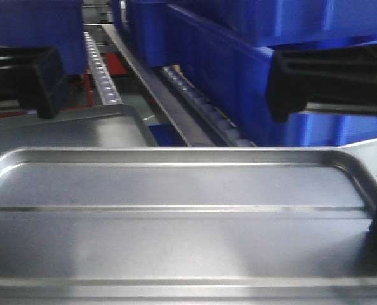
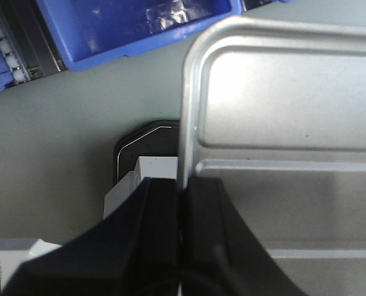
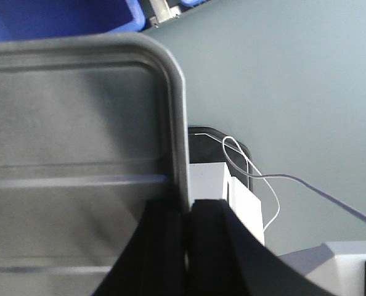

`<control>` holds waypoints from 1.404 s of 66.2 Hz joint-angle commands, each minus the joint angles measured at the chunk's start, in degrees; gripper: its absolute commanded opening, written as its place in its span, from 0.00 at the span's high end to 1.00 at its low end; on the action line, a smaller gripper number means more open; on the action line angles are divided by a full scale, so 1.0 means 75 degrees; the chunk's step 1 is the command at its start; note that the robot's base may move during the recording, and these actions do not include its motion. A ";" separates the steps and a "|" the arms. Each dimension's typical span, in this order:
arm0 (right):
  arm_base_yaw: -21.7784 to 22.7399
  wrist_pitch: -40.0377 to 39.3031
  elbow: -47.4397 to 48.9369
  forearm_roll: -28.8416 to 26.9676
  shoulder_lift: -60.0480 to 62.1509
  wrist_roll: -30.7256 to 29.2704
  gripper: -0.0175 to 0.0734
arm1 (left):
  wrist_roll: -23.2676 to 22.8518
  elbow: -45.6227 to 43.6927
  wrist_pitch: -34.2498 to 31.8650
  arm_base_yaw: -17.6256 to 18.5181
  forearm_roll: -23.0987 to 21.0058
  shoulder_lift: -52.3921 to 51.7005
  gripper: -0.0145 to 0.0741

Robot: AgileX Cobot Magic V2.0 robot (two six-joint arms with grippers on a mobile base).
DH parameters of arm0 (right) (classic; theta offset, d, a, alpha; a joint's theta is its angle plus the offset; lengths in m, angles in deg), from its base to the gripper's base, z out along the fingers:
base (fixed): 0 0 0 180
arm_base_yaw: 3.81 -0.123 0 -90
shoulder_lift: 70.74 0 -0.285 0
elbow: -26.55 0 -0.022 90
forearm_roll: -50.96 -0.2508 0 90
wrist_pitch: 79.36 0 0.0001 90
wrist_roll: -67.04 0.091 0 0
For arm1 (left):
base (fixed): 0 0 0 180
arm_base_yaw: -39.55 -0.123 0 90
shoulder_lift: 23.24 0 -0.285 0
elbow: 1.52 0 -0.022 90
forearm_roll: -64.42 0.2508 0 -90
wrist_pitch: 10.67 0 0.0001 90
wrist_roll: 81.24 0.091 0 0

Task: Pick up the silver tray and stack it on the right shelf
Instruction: 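Extend both grippers forward and lower the tray onto the grey tray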

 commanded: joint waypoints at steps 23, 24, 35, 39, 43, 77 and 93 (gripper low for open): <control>0.0017 0.1550 0.0166 0.0479 0.0200 0.0076 0.74 | -0.0024 -0.0177 0.1633 0.0025 0.0340 -0.0171 0.95; 0.0017 0.1550 0.0166 0.0479 0.0200 0.0076 0.74 | -0.0024 -0.0177 0.1633 0.0025 0.0340 -0.0171 0.95; 0.0017 0.1550 0.0166 0.0479 0.0200 0.0076 0.74 | -0.0024 -0.0177 0.1633 0.0025 0.0340 -0.0171 0.95; 0.0017 0.1550 0.0166 0.0479 0.0200 0.0076 0.74 | -0.0024 -0.0177 0.1633 0.0025 0.0340 -0.0171 0.95; 0.0017 0.1550 0.0166 0.0479 0.0200 0.0076 0.74 | -0.0024 -0.0177 0.1633 0.0025 0.0340 -0.0171 0.95; 0.0017 0.1550 0.0166 0.0479 0.0200 0.0076 0.74 | -0.0024 -0.0177 0.1633 0.0025 0.0340 -0.0171 0.95; 0.0017 0.1550 0.0166 0.0479 0.0200 0.0076 0.74 | -0.0024 -0.0177 0.1544 0.0025 0.0340 -0.0171 0.95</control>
